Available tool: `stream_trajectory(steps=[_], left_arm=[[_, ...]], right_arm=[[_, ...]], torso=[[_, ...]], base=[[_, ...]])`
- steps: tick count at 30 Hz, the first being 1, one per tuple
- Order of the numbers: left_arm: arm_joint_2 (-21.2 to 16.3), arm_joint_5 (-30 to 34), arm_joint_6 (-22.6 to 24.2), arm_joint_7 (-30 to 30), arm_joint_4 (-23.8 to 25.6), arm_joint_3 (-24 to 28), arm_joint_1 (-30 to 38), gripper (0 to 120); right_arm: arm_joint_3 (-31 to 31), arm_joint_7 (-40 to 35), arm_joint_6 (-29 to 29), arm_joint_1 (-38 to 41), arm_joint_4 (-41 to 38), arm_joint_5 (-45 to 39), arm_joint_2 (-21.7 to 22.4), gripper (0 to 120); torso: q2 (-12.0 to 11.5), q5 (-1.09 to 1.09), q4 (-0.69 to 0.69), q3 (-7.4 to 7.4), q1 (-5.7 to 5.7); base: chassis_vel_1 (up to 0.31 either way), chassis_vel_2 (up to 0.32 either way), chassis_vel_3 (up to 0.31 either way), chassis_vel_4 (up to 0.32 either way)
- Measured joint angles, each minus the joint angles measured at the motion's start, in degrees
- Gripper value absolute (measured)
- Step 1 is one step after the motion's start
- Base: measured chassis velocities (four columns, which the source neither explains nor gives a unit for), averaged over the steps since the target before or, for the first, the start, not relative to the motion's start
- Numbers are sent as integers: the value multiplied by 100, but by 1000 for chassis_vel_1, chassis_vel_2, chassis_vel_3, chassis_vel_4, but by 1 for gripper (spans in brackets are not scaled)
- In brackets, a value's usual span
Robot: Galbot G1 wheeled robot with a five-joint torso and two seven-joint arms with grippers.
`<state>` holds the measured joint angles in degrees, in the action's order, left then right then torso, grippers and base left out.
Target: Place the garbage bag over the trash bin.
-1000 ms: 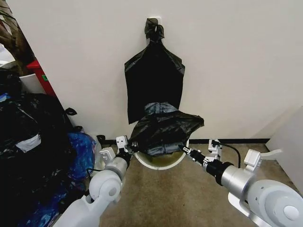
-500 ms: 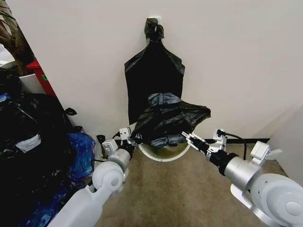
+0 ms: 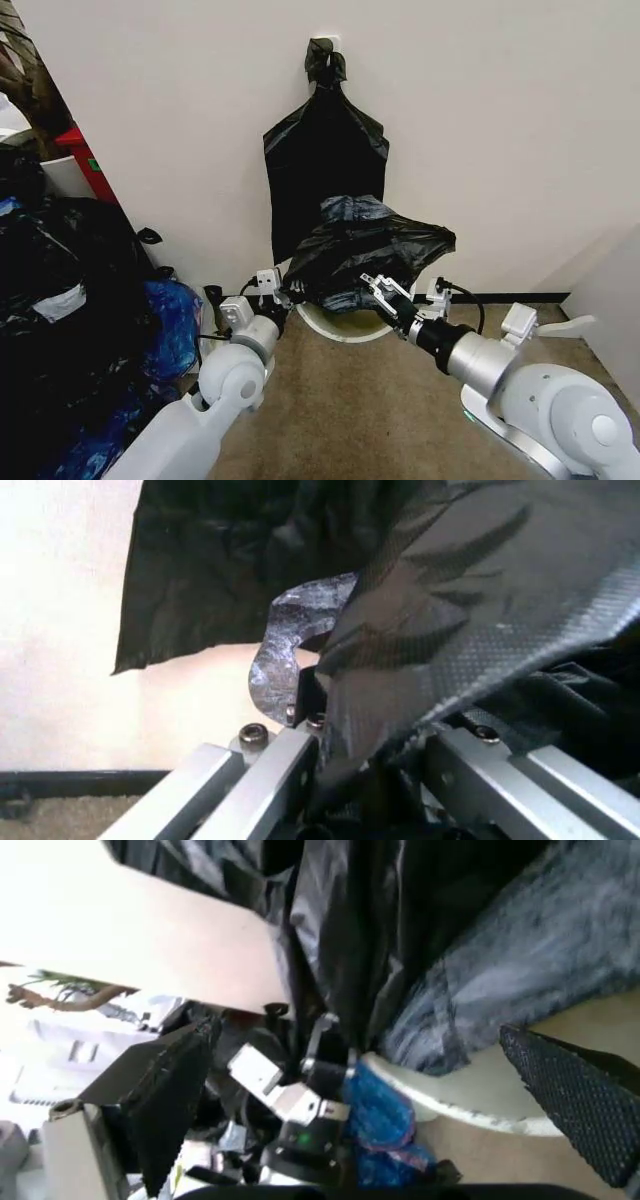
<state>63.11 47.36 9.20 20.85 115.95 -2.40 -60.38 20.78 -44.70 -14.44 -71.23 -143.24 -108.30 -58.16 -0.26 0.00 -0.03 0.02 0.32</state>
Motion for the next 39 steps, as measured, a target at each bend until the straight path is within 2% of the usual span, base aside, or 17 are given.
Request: stream_trajectory(steps=[13,39], left_arm=[[23,-153,-36,-10,86,16,41,1],[25,-204,-67,-40,164,43,104,1]], right_arm=[[-182,-682,216,187,0,133,-43,100],[-461,-673,254,394,0,690,-92,100]], torso=[[0,1,0,0,0],[0,1,-1,0,0]], base=[[0,0,0,0],[0,0,0,0]])
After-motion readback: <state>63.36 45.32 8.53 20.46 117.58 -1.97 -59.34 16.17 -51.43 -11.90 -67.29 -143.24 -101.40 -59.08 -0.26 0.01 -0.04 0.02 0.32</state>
